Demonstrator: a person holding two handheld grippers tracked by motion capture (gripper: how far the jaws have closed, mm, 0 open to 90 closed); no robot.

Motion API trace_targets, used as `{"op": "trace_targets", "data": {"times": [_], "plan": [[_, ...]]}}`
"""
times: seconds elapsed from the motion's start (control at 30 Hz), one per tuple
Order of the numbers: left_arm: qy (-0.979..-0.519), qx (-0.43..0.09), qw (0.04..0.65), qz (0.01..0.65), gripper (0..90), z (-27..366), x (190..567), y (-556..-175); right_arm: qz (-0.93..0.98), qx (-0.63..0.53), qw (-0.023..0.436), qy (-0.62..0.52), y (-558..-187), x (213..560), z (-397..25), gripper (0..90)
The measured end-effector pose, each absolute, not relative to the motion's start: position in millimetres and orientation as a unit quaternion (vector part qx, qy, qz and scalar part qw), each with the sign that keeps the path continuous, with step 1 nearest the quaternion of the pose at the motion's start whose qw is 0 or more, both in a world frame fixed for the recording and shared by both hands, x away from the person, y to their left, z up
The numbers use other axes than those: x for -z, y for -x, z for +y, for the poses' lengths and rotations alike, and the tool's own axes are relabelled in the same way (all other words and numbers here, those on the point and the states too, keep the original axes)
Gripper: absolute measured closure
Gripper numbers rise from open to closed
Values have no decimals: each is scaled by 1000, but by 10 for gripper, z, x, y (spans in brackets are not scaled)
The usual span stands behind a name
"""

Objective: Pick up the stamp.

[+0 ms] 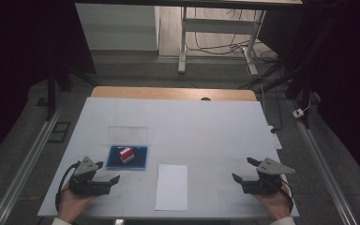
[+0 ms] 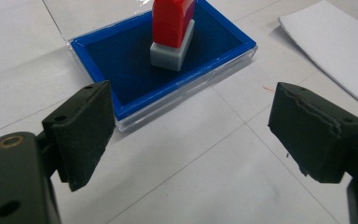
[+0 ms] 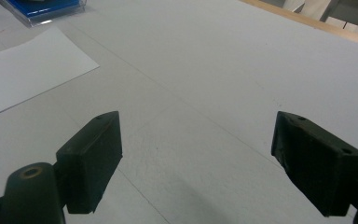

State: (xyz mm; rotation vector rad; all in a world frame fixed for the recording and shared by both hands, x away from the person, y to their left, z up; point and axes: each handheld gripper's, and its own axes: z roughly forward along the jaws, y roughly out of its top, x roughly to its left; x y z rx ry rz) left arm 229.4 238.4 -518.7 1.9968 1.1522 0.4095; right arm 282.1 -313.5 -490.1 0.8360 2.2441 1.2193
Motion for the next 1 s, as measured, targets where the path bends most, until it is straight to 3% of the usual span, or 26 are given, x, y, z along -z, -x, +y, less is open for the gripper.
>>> {"op": "trace_targets", "data": {"times": [1.0], "plan": [[-787,-165,385,453,165,2415,5135,-2291,827,-432,222,-283,-2803,4950,-3095,221]]}}
